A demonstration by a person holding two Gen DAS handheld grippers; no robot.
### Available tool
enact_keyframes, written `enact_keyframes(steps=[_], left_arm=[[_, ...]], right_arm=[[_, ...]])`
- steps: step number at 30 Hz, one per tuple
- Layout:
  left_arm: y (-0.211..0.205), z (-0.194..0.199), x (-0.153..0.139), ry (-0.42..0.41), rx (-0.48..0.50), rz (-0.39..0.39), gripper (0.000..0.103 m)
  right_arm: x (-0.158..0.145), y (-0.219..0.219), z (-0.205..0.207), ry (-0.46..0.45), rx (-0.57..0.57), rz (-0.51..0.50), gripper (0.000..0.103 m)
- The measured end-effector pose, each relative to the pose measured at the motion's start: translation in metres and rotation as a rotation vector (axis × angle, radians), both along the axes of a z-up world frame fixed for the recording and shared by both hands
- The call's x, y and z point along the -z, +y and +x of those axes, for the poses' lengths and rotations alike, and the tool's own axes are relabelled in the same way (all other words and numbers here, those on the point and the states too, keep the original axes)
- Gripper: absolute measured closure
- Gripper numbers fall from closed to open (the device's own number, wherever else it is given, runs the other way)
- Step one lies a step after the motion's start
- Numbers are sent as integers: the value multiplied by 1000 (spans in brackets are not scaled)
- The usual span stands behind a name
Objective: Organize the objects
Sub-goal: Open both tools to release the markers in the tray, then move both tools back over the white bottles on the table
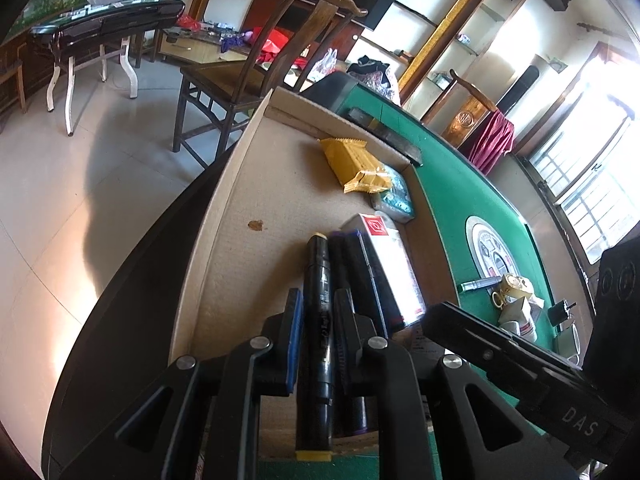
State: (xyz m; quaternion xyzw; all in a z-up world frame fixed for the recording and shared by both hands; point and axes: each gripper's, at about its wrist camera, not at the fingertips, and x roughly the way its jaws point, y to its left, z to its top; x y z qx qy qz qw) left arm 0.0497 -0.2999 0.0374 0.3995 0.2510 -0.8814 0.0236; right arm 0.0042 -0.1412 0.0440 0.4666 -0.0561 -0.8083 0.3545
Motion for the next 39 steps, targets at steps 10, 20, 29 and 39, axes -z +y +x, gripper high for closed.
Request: enact_keyframes(steps=[10,20,29,39], left_arm=[[23,6,-23,31,18,-30,84],[103,-3,-52,79,216,-68,59],[232,-54,-22,-38,469,-128,59],[269,-76,-5,-26,443,-184,59]], right_arm=[[-10,51,14,28,37,-68,88],[-28,176,6,107,197,-81,88],[-15,284,-28,165,330,55,87],[-6,324,-39,157,351,-164,87]])
